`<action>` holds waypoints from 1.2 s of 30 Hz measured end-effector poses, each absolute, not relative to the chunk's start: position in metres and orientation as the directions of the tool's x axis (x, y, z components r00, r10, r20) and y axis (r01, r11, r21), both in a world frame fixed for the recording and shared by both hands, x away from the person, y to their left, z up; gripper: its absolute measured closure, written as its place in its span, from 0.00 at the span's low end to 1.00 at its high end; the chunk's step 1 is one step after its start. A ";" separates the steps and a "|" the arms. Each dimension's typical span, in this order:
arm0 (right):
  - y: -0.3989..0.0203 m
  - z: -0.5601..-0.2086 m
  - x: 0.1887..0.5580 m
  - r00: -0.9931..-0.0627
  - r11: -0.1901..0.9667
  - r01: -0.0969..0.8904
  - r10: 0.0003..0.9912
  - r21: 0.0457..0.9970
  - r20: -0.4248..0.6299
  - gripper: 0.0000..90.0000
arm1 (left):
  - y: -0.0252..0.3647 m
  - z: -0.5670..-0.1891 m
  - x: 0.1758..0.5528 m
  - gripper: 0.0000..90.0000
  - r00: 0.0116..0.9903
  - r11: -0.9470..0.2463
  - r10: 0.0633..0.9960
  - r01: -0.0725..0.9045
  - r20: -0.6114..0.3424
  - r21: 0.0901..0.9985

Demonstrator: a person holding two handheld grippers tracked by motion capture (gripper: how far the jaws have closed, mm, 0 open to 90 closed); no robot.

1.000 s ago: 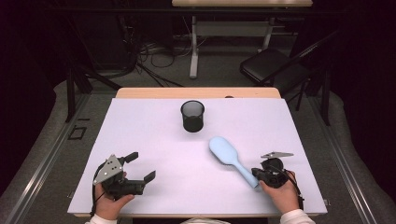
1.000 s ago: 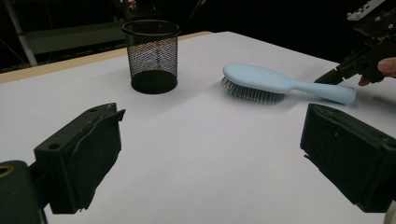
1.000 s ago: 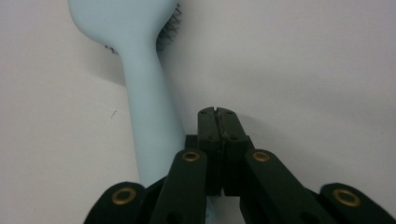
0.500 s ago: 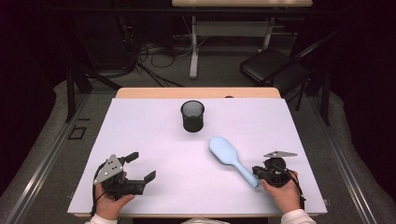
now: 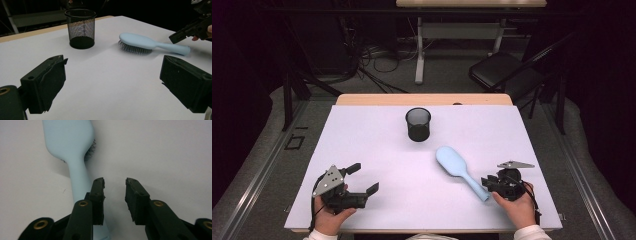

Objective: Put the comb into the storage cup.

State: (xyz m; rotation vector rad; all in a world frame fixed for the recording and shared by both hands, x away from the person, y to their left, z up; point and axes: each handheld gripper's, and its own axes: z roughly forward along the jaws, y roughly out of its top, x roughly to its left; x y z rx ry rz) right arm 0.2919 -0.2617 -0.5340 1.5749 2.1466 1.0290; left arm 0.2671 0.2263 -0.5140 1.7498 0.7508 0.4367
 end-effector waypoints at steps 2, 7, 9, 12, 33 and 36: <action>-0.262 -0.532 0.291 -0.368 0.145 0.704 0.912 0.695 0.182 0.71 | 0.226 -0.514 0.267 0.07 0.732 -0.171 0.676 0.266 -0.083 0.949; -0.260 -0.530 0.290 -0.384 0.146 0.684 0.905 0.715 0.182 0.61 | 0.227 -0.514 0.267 0.07 0.733 -0.171 0.675 0.268 -0.085 0.948; -0.259 -0.530 0.290 -0.394 0.150 0.695 0.897 0.703 0.198 0.57 | 0.227 -0.514 0.268 0.07 0.733 -0.174 0.675 0.268 -0.083 0.948; -0.257 -0.530 0.290 -0.398 0.154 0.701 0.895 0.697 0.202 0.50 | 0.227 -0.514 0.268 0.07 0.735 -0.171 0.673 0.267 -0.085 0.949; -0.245 -0.528 0.286 -0.455 0.215 0.682 0.873 0.699 0.175 0.41 | 0.226 -0.514 0.267 0.07 0.733 -0.171 0.675 0.266 -0.084 0.949; -0.243 -0.528 0.286 -0.465 0.227 0.674 0.870 0.703 0.166 0.41 | 0.227 -0.514 0.267 0.07 0.740 -0.171 0.667 0.265 -0.086 0.949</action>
